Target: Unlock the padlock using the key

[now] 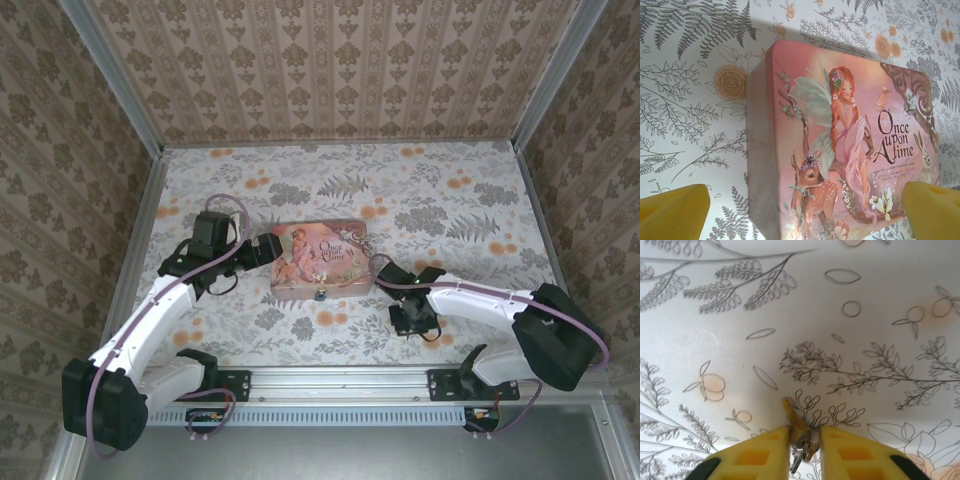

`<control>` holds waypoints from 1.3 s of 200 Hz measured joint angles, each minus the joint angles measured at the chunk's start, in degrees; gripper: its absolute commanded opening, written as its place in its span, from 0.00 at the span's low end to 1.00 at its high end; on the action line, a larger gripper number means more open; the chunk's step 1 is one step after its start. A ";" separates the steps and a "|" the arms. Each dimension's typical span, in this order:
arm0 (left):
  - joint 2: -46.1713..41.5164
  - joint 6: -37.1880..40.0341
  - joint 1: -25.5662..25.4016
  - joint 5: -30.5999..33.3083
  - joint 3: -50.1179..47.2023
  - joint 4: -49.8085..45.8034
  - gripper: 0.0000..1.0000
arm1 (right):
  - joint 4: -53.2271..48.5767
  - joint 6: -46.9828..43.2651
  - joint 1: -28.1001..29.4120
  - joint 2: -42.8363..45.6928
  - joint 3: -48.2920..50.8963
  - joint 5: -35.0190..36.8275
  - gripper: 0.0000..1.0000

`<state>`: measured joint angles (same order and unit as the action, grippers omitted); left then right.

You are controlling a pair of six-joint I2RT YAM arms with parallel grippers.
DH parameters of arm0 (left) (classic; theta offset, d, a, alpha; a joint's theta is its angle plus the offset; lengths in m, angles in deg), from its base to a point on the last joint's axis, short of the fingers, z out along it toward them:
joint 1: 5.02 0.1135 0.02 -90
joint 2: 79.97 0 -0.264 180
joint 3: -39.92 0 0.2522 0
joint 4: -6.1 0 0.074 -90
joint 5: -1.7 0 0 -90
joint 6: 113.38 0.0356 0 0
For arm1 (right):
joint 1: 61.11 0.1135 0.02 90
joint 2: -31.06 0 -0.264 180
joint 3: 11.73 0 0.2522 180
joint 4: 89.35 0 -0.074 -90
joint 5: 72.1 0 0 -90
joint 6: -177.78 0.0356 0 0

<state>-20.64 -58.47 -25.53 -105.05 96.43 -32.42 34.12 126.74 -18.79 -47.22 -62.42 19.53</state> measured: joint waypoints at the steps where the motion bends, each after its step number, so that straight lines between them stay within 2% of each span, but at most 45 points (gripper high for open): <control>1: 0.00 0.00 0.00 0.00 0.00 0.00 1.00 | 0.00 0.04 0.00 0.00 0.00 0.00 0.16; 47: 0.00 -0.02 -0.15 0.00 0.00 0.02 1.00 | 0.35 0.26 -0.66 0.26 -0.20 -0.90 0.00; 90: 0.13 -0.04 -1.09 0.00 0.00 0.04 1.00 | 3.19 0.68 -1.57 0.87 0.28 -2.51 0.00; 152: 0.83 -0.61 -1.60 -0.07 0.00 1.25 1.00 | 19.39 3.45 -2.78 8.41 4.44 -6.25 0.00; 181: 1.49 -0.94 -1.99 -0.24 0.00 1.88 1.00 | 21.55 4.33 -4.24 12.59 5.55 -7.21 0.00; 260: 2.56 -1.79 -4.44 -1.09 0.00 2.54 1.00 | 22.99 5.40 -5.07 16.70 7.10 -10.10 0.00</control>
<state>-18.08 -60.26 -29.97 -106.15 96.43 -29.88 57.12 132.14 -23.86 -30.52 -55.32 9.43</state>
